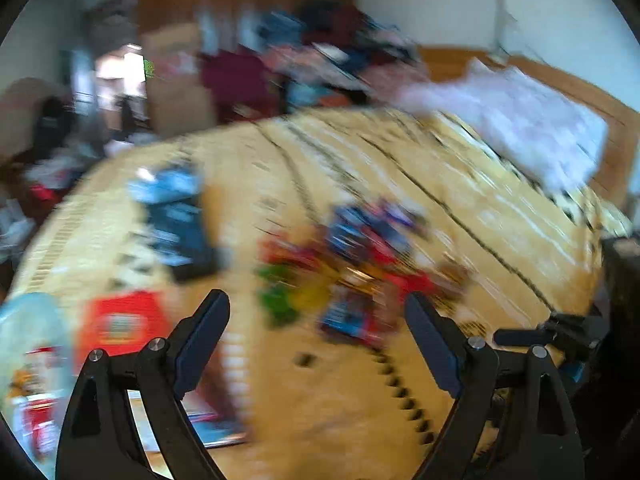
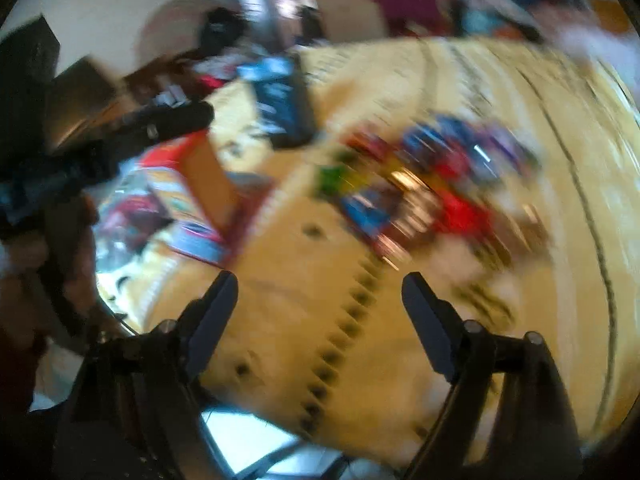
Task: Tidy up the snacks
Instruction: 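Move both tools back to the snack pile on the bed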
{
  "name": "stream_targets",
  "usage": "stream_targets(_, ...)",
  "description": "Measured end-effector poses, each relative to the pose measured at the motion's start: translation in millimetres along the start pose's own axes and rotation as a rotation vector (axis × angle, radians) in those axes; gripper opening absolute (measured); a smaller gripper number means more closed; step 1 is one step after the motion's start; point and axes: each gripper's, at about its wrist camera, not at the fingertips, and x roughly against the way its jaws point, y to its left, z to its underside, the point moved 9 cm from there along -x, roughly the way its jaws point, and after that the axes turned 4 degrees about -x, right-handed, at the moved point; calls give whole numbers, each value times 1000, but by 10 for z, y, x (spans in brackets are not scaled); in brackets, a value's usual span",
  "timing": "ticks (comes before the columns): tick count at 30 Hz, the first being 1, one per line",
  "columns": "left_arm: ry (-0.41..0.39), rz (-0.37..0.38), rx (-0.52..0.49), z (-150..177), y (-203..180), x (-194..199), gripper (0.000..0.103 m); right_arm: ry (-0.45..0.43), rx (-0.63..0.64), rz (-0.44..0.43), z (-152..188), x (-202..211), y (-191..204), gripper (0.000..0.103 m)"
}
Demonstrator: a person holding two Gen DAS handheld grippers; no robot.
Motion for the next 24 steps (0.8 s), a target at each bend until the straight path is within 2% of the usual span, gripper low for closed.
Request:
stream_targets(3, 79, 67, -25, 153, -219, -608, 90, -19, -27, 67, 99, 171, -353, 85)
stream_targets(6, 100, 82, -28, 204, -303, -983, 90, -50, -30, 142, 113, 321, -634, 86)
stream_targets(8, 111, 102, -36, 228, -372, -1197, 90, -53, -47, 161, 120, 334, -791, 86)
stream_targets(14, 173, 68, -59, 401, -333, -1659, 90, -40, -112, 142, 214, 309, -1161, 86)
stream_targets(21, 210, 68, -79, 518, -320, -1902, 87, -12, -128, 127, 255, 174, -1225, 86)
stream_targets(23, 217, 110, -63, 526, -345, -1927, 58, -11, -129, 114, 248, 148, -1197, 86)
stream_targets(24, 222, 122, -42, 531, -333, -1933, 51, -10, -131, 109, 240, 133, -1182, 86)
